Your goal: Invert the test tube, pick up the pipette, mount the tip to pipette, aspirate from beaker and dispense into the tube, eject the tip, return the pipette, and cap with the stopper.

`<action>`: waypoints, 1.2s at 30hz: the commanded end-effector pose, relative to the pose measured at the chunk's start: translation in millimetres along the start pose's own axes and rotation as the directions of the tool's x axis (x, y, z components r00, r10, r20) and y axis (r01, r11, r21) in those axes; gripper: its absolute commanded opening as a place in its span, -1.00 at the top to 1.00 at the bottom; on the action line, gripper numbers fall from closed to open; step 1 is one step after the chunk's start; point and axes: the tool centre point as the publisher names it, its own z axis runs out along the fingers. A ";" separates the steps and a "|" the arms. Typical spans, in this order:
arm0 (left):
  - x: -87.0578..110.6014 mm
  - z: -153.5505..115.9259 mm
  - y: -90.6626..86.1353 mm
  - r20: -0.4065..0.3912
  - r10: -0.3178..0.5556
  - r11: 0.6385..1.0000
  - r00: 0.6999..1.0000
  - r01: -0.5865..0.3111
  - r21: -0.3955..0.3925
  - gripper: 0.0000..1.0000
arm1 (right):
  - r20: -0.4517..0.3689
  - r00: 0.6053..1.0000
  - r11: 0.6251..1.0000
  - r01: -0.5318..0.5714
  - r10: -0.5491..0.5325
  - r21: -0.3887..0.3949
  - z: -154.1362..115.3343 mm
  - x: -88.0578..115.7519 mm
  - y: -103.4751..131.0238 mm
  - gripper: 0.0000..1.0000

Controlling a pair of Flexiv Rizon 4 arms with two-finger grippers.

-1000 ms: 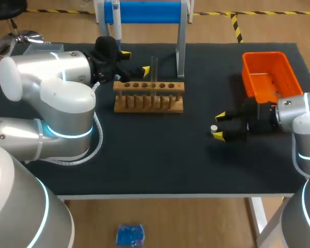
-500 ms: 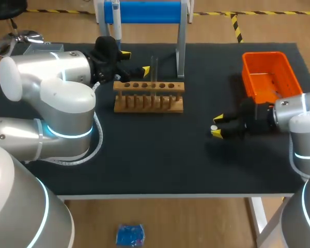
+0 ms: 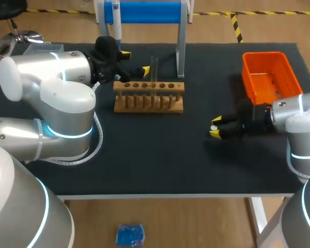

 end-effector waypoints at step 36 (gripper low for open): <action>0.1 1.6 1.1 0.000 0.000 1.000 1.000 0.000 0.005 -1.00 | 0.050 0.999 1.000 0.017 -0.018 0.021 3.2 -3.7 -5.3 0.49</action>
